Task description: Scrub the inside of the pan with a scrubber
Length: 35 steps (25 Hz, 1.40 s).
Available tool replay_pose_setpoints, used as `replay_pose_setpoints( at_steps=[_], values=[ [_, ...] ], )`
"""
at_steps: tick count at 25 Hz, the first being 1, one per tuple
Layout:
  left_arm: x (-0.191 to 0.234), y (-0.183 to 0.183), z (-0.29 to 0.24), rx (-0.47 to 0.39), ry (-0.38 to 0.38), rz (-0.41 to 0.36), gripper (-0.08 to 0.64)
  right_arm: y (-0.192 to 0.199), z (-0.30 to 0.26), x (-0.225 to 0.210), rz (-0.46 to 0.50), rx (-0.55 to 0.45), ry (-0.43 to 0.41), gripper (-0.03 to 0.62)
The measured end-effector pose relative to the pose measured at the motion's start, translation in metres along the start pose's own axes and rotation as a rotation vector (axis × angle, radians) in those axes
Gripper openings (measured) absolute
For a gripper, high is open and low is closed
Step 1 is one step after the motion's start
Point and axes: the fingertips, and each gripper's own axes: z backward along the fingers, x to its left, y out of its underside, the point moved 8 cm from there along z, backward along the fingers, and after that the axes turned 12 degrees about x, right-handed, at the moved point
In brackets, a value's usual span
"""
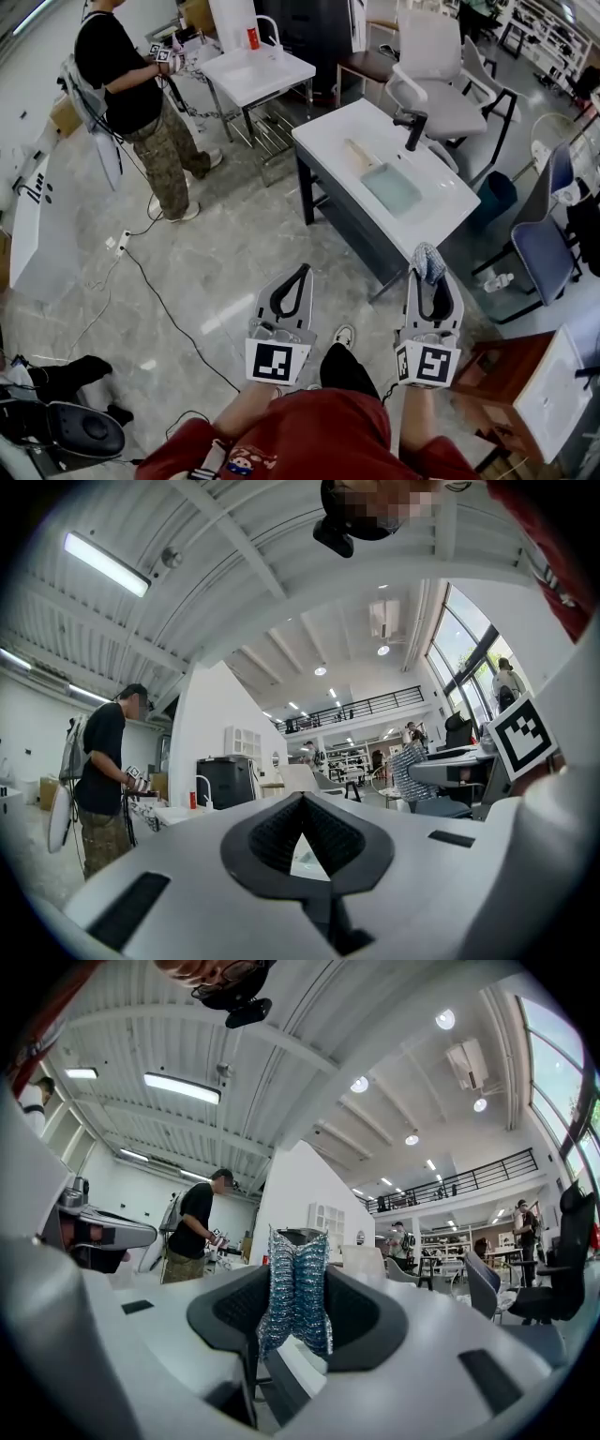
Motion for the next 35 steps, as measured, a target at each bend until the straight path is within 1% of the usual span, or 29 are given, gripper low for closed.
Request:
replay_pose_setpoints(
  at_steps=[4, 9, 16, 22, 27, 32, 35],
  values=[
    [0.0, -0.013, -0.047, 0.001, 0.008, -0.01, 0.012, 0.004, -0.039, -0.024, -0.007, 0.019, -0.003, 0.19],
    [0.002, -0.027, -0.103, 0.014, 0.019, -0.029, 0.012, 0.007, -0.091, -0.051, -0.039, 0.041, 0.007, 0.19],
    [0.006, -0.04, -0.168, 0.027, 0.008, -0.024, 0.012, 0.004, -0.153, -0.083, -0.03, 0.056, -0.014, 0.19],
    [0.002, -0.049, -0.205, 0.022, 0.02, -0.02, 0.012, 0.001, -0.183, -0.104, -0.028, 0.045, -0.021, 0.189],
    [0.003, -0.052, -0.229, 0.029, 0.041, -0.008, 0.012, 0.003, -0.196, -0.115, -0.036, 0.059, -0.009, 0.19],
    [0.004, -0.051, -0.26, 0.02, 0.087, -0.012, 0.012, 0.009, -0.212, -0.126, -0.032, 0.07, 0.031, 0.19],
    [0.013, -0.05, -0.283, 0.014, 0.113, -0.006, 0.012, 0.012, -0.229, -0.127, -0.03, 0.08, 0.057, 0.19]
  ],
)
